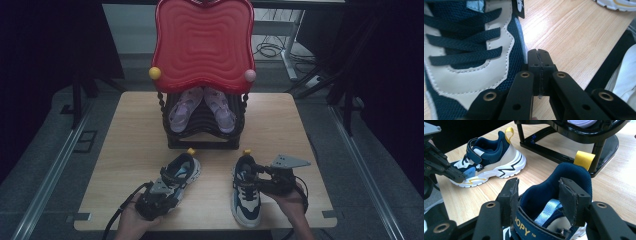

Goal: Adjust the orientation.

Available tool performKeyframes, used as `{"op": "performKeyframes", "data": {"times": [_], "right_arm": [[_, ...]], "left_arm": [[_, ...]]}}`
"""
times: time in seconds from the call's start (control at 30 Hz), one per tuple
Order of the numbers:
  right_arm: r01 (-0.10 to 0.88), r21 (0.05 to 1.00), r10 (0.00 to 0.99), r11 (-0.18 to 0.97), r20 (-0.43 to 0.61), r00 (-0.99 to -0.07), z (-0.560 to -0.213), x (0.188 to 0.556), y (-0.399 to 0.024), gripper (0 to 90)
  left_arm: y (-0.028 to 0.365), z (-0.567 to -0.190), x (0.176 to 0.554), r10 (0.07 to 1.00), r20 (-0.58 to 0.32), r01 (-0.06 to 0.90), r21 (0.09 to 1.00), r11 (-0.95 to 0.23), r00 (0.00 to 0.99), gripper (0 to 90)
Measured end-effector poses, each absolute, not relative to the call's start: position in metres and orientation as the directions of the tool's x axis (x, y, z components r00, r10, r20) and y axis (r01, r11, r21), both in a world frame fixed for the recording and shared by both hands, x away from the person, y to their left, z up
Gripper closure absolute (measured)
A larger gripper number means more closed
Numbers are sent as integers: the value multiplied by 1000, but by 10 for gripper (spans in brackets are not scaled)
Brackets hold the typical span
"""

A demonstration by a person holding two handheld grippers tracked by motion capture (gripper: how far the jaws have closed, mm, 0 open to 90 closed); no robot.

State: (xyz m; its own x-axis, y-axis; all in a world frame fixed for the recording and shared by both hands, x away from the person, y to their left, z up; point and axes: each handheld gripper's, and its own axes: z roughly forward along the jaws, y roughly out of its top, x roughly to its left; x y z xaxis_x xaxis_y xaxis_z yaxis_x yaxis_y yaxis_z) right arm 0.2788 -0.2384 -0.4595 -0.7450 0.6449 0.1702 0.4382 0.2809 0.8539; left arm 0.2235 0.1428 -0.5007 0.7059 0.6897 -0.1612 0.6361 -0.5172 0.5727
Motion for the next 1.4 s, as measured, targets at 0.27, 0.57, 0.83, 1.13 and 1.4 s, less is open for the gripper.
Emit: {"op": "performKeyframes", "data": {"times": [0.27,0.57,0.83,1.13,1.4], "right_arm": [[444,850,646,283,173,-744,-461,279,-237,506],[451,847,648,281,179,-741,-463,280,-236,507],[454,847,651,275,183,-737,-463,280,-238,507],[456,848,652,272,186,-735,-463,280,-238,508],[455,847,654,276,181,-734,-464,280,-238,508]], "left_arm": [[149,-499,228,696,-146,644,547,-535,703,900],[168,-497,233,712,-150,661,538,-523,686,900],[180,-496,240,725,-162,674,542,-502,669,900],[192,-495,248,738,-156,685,535,-495,656,900],[203,-495,257,752,-156,697,531,-483,640,900]]}}
